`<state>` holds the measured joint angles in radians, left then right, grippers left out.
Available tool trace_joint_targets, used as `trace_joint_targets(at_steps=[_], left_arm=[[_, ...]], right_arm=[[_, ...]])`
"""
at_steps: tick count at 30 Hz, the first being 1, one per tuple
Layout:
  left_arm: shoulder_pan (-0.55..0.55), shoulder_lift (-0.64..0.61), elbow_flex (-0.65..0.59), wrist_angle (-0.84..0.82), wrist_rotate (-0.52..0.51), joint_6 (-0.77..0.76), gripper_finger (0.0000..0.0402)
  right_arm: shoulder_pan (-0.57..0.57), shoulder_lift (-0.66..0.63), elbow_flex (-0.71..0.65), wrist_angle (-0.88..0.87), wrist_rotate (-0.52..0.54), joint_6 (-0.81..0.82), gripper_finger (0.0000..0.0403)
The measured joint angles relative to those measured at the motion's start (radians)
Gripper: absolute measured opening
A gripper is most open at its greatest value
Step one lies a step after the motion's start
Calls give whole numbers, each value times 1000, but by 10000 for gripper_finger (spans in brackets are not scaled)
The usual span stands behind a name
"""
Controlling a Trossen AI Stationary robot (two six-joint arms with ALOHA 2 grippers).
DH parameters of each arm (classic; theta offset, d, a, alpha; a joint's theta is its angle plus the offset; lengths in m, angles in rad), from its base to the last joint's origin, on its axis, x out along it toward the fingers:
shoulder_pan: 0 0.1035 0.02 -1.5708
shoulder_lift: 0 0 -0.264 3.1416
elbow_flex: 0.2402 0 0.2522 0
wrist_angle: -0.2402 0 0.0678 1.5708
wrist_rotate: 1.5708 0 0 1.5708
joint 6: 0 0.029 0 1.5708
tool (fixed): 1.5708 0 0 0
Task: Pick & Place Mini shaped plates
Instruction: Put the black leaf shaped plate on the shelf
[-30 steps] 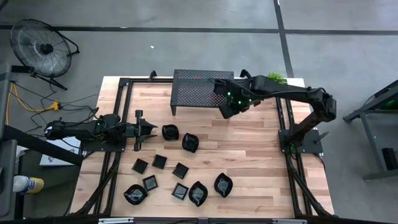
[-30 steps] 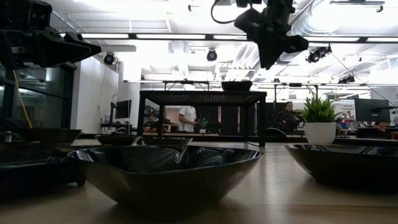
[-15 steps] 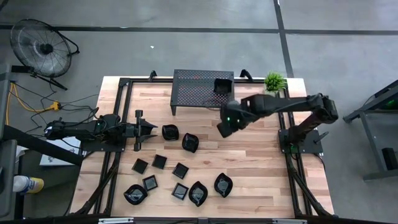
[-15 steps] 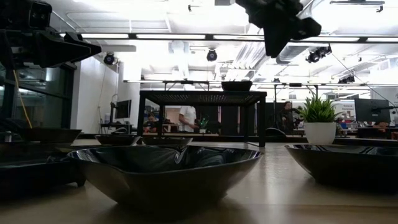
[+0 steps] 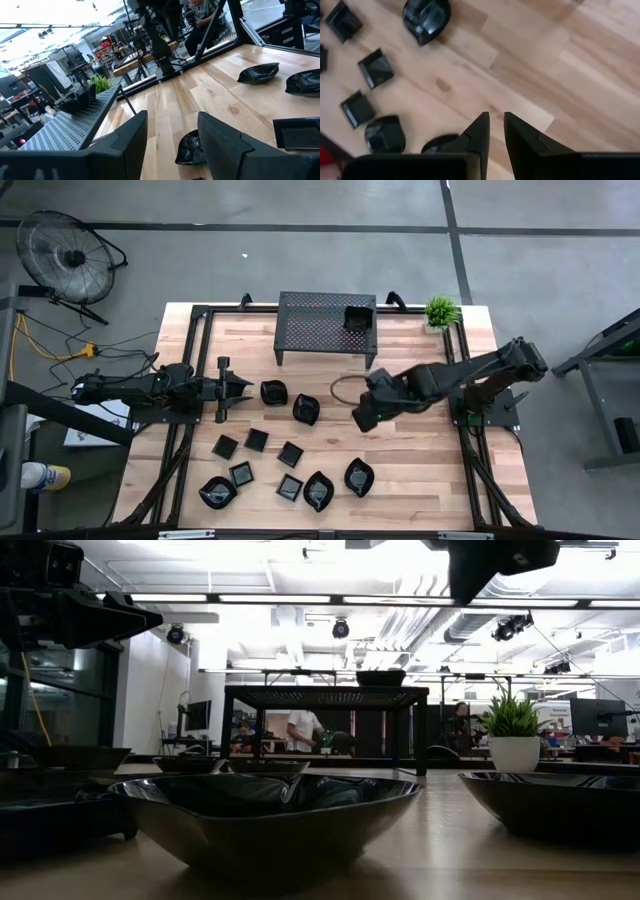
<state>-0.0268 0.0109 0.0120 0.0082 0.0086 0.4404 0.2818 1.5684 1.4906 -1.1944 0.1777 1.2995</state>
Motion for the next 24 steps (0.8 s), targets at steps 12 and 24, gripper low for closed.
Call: trace_joint_targets(at_steps=[12,24], left_arm=[[0,0,0,0,0,0,170],[0,0,0,0,0,0,170]], right_arm=[[118,94,0,66,-43,40,54],[135,305,0,83,-222,117,96]])
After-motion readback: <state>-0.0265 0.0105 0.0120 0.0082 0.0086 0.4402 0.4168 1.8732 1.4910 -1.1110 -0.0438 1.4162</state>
